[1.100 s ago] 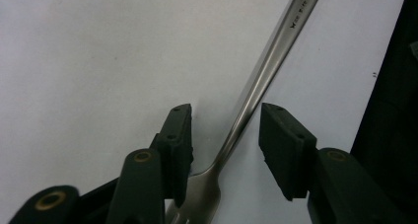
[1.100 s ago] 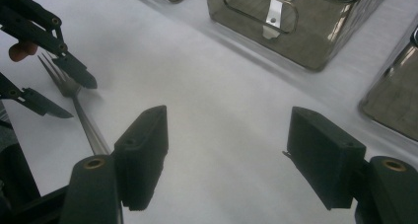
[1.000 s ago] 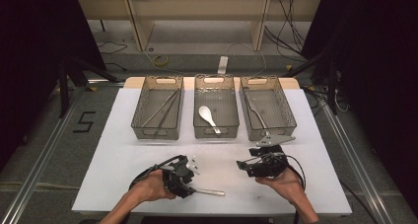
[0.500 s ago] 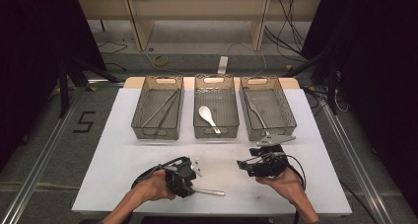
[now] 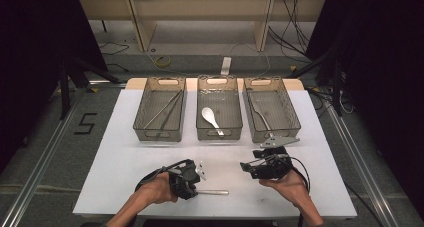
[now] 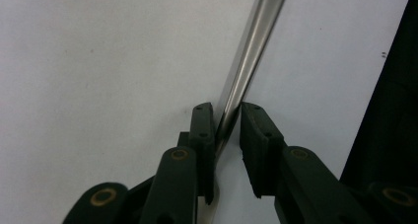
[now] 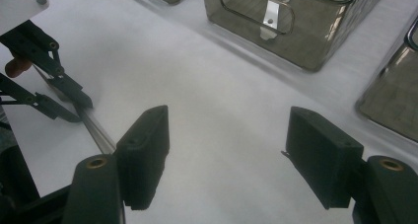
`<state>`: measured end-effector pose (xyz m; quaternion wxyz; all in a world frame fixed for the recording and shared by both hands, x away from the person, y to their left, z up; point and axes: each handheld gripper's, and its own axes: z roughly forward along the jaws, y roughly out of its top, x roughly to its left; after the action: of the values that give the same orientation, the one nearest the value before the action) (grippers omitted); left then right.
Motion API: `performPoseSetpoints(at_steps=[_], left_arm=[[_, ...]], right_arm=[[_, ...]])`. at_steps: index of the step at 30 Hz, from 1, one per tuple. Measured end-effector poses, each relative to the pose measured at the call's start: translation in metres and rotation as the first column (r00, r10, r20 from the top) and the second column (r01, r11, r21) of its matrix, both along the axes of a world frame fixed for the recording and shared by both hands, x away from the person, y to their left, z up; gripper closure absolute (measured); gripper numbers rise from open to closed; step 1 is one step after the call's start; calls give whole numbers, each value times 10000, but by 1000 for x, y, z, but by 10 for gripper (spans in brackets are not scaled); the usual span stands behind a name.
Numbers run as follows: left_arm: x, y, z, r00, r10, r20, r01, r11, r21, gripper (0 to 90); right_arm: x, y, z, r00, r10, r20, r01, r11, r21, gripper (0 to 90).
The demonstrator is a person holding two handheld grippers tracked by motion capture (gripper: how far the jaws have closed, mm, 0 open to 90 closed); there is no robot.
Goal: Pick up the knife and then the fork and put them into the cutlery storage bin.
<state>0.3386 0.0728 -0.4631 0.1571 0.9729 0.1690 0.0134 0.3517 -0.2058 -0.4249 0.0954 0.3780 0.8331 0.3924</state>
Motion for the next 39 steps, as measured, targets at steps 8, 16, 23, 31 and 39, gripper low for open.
performPoseSetpoints(at_steps=[8, 16, 23, 31, 39], left_arm=[[0, 1, 0, 9999, -1, -111, -1, 9999, -136, 836], [2, 3, 0, 9993, 252, -268, -261, 9991, -343, 840], [5, 5, 0, 9980, 378, -501, -403, 9980, -484, 841], [6, 7, 3, 9948, 614, -815, -679, 9945, -802, 841], [7, 8, 5, 9911, 768, -1089, -870, 9919, -922, 841]], right_arm=[[0, 0, 0, 10000, 20, -10, -20, 10000, 5, 342], [-1, 1, 0, 9999, 122, -22, -122, 9999, 55, 348], [-4, 10, 0, 9985, 539, 33, -539, 9985, 89, 348], [-8, 33, -8, 9884, 1520, 34, -1519, 9883, -149, 350], [-20, 70, -23, 9529, 3033, 53, -3018, 9496, -847, 362]])
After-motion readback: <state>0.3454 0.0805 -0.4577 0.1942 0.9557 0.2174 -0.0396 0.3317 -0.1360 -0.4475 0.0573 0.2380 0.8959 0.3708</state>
